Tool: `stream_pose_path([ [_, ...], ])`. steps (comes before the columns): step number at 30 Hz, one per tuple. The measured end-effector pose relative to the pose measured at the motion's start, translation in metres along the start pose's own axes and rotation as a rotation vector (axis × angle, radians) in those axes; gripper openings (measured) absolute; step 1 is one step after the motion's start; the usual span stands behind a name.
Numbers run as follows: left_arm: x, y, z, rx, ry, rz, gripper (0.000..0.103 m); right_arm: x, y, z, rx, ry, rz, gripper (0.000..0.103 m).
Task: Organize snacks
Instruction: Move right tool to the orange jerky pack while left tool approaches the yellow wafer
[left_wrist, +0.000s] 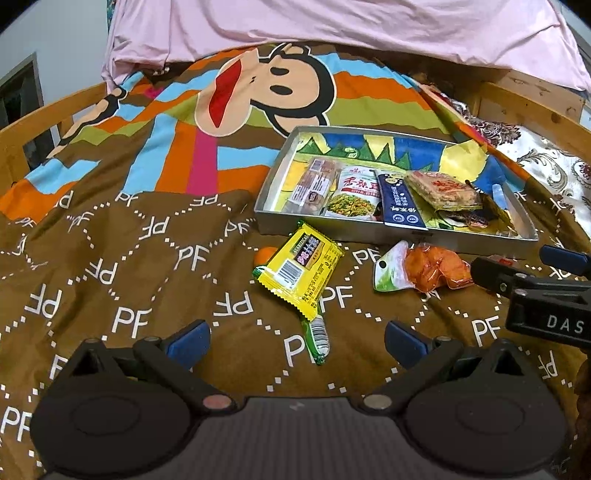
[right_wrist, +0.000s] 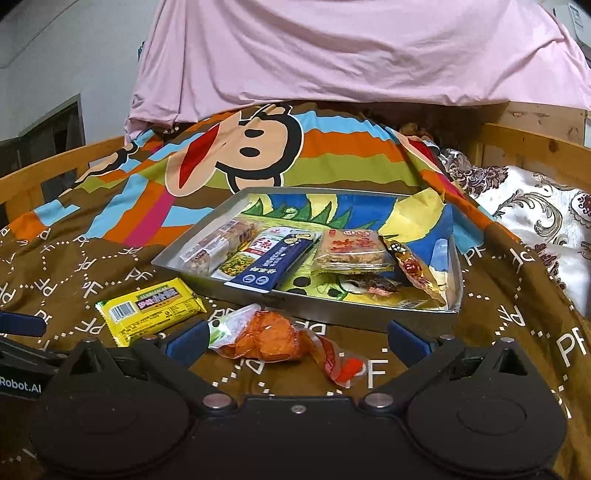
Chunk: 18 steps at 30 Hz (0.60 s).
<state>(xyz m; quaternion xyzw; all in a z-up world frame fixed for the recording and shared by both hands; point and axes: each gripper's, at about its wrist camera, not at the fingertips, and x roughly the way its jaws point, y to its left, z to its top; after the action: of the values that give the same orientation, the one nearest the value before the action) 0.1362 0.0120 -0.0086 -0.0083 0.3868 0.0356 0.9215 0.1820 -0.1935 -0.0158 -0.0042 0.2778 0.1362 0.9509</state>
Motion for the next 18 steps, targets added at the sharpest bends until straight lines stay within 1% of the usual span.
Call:
stream_pose_path([
  [5,0.006,-0.001,0.003,-0.02,0.007,0.006,0.102,0.005,-0.004,-0.005,-0.005,0.015,-0.004,0.102],
  [10,0.011,-0.002,0.007,-0.025,-0.001,0.004,0.102,0.003,-0.004,-0.009,-0.042,-0.002,-0.016,0.102],
  [15,0.022,0.001,0.012,-0.032,0.009,0.0,0.102,0.003,-0.003,-0.011,-0.068,-0.037,0.01,0.102],
  [18,0.031,0.002,0.015,-0.021,0.021,0.006,0.102,0.008,-0.004,-0.011,-0.075,-0.032,0.029,0.102],
])
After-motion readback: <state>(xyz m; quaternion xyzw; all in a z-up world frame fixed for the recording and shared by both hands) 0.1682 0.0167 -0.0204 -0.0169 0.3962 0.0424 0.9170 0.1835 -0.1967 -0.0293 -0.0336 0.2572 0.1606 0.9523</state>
